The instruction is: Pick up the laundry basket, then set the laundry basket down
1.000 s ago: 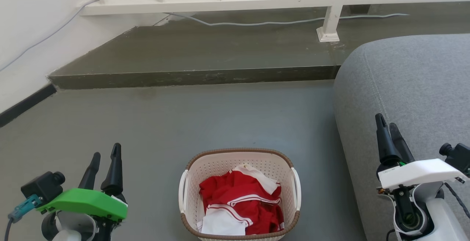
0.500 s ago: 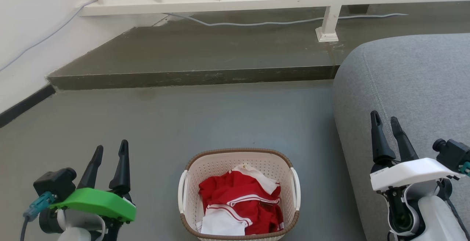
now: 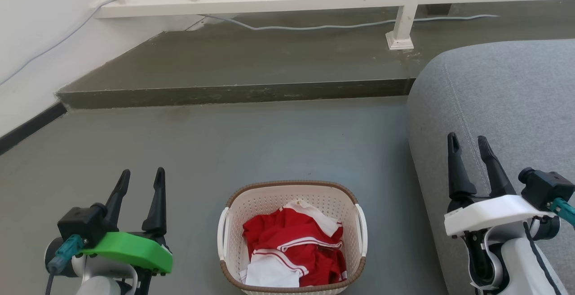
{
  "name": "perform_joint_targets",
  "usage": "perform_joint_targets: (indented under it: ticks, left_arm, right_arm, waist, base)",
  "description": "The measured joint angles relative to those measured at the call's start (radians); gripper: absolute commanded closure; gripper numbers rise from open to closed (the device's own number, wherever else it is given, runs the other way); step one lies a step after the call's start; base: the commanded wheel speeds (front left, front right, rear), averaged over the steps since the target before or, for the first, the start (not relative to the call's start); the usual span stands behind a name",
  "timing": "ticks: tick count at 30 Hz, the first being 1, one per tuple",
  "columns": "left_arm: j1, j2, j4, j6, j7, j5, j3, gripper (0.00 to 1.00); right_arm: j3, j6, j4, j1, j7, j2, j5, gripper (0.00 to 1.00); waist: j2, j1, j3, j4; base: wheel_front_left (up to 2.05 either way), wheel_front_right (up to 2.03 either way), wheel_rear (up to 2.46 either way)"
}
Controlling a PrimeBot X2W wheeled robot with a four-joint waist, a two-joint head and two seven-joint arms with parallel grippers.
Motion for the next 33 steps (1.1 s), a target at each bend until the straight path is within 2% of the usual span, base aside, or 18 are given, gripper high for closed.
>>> perform_joint_targets:
  ticks: [9, 33]
  left_arm:
    - [-0.004, 0.0, -0.007, -0.007, -0.027, 0.11, -0.007, 0.0]
    - [-0.005, -0.021, -0.012, -0.028, -0.027, 0.116, 0.039, 0.0]
  right_arm:
    - [0.008, -0.013, -0.011, 0.0, -0.031, 0.004, -0.107, 0.0]
    - [0.006, -0.003, -0.011, 0.0, -0.031, 0.015, -0.117, 0.0]
  waist:
    - [0.0, 0.0, 0.004, -0.001]
    - [0.0, 0.0, 0.029, -0.01]
  base:
    - [0.0, 0.0, 0.0]
    - [0.0, 0.0, 0.0]
